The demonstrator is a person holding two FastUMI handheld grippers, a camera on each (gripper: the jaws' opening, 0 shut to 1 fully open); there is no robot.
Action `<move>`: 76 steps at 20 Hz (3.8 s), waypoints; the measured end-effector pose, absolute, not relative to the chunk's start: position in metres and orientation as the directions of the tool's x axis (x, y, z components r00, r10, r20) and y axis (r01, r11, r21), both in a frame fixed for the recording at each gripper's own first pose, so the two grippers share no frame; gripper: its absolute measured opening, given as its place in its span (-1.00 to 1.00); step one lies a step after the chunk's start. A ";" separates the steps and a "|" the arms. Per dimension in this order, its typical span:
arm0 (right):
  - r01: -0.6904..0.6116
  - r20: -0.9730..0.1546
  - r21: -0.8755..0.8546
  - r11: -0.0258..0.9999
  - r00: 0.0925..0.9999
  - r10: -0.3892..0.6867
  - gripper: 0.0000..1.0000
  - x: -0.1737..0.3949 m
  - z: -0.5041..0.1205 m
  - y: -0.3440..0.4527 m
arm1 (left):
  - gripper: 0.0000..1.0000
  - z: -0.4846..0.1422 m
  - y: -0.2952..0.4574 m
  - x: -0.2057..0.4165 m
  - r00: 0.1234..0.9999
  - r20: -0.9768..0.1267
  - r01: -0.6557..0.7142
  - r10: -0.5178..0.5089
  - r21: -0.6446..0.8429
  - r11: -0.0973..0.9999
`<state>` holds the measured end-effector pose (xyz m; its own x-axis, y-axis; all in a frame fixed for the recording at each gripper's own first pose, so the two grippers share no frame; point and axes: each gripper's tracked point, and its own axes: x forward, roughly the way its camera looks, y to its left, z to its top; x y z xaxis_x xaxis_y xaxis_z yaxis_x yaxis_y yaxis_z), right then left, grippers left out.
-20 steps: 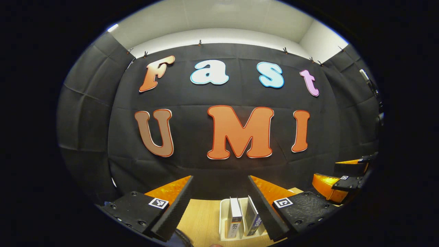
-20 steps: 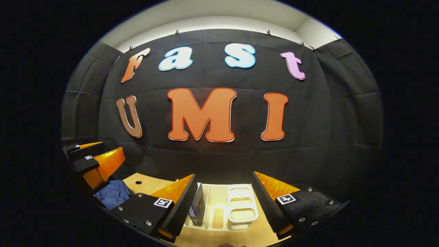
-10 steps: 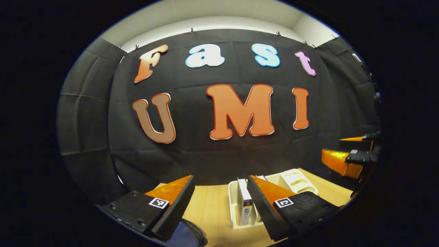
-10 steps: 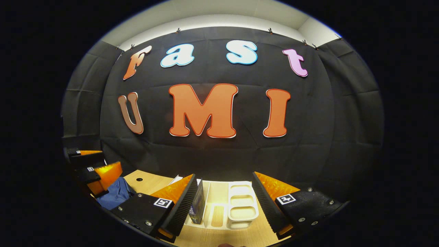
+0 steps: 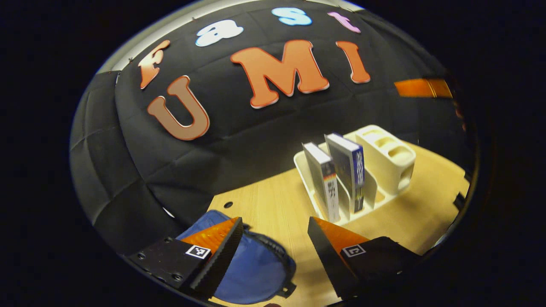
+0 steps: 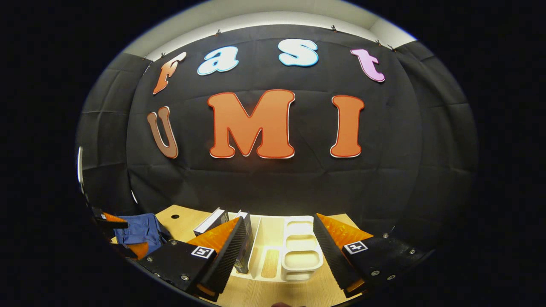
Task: Open the schoolbag, grab two books from the bookshelf and put them into the schoolbag.
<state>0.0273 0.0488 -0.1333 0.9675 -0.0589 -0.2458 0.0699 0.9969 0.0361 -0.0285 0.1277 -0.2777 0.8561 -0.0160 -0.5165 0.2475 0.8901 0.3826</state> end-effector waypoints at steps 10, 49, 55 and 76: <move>0.079 -0.299 0.025 0.997 0.952 -0.068 0.88 0.033 -0.164 0.017 | 0.94 -0.392 0.181 -0.109 0.657 -0.711 0.267 0.249 0.529 0.806; -0.081 -0.392 0.016 0.997 0.916 0.081 0.89 0.093 -0.141 0.165 | -0.88 -0.285 0.267 -0.032 0.623 -0.769 0.270 0.143 0.383 0.883; -0.080 -0.483 -0.015 0.997 0.873 0.063 0.88 0.126 -0.163 0.203 | -0.87 -0.265 0.294 -0.012 0.630 -0.771 0.231 0.099 0.306 0.924; -0.089 -0.890 -0.057 0.994 0.456 -0.010 0.85 0.181 -0.287 0.258 | -0.90 -0.239 0.354 0.060 0.638 -0.768 0.285 -0.052 0.173 0.943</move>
<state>0.1808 0.2580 -0.2873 0.4556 -0.0105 -0.8901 -0.0892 0.9944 -0.0573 0.0599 0.3535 -0.2385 0.6385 -0.0525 -0.7679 0.2851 0.9428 0.1727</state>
